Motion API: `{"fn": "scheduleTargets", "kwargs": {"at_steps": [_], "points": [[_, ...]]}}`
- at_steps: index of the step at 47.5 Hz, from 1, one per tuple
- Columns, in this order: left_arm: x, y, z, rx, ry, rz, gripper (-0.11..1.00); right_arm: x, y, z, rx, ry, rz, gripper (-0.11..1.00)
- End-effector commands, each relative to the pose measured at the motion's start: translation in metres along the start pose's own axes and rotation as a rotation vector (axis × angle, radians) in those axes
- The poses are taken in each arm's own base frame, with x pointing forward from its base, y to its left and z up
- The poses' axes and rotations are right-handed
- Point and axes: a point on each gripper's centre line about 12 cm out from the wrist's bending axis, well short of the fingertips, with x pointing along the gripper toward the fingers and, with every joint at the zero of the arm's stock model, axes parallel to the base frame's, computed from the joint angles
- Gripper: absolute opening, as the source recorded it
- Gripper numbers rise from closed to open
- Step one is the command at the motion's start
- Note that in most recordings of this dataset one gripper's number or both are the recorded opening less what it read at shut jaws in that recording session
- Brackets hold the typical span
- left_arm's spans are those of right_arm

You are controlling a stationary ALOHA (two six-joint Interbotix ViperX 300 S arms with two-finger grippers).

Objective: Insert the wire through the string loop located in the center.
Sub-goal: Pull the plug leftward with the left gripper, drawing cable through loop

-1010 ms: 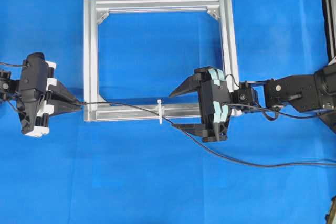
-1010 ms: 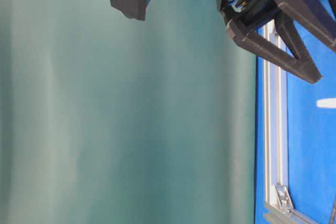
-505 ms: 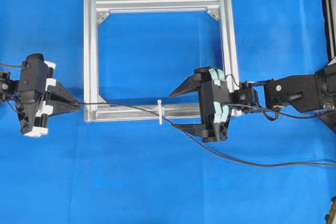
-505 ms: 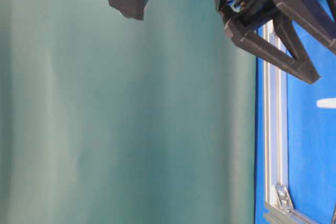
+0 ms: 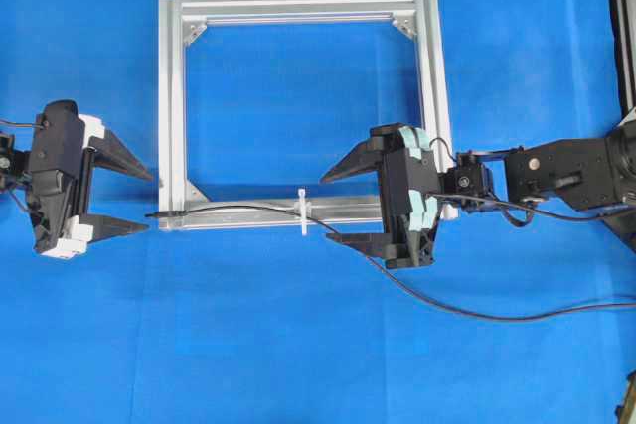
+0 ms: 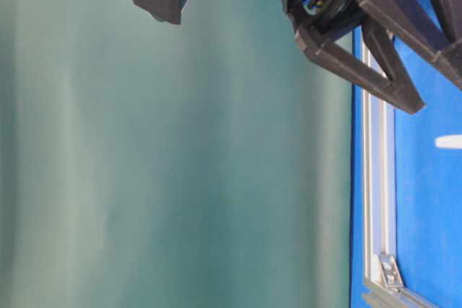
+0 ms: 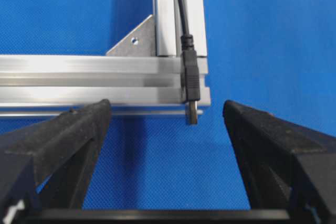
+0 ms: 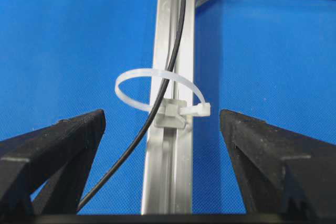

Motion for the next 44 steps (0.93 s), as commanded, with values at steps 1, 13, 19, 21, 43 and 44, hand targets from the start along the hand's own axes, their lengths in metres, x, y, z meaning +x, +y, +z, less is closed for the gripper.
{"fn": "scheduleTargets", "kwargs": {"at_steps": [1, 13, 19, 21, 43, 44], "points": [[-0.001, -0.001, 0.007, 0.002, -0.030, -0.006, 0.82, -0.004, 0.003, 0.019, 0.003, -0.048, 0.008, 0.91], [-0.007, -0.006, 0.030, -0.001, -0.102, -0.022, 0.84, -0.017, 0.006, 0.041, -0.010, -0.055, 0.017, 0.91], [-0.011, -0.007, 0.037, -0.002, -0.108, -0.026, 0.84, -0.026, 0.008, 0.050, -0.012, -0.069, 0.021, 0.91], [-0.011, -0.008, 0.038, -0.003, -0.106, -0.026, 0.84, -0.029, 0.008, 0.053, -0.013, -0.073, 0.022, 0.91], [-0.011, -0.008, 0.042, -0.005, -0.109, -0.025, 0.84, -0.037, 0.008, 0.057, -0.016, -0.085, 0.025, 0.90], [-0.011, -0.008, 0.042, -0.005, -0.109, -0.025, 0.84, -0.037, 0.008, 0.057, -0.016, -0.087, 0.025, 0.90]]}}
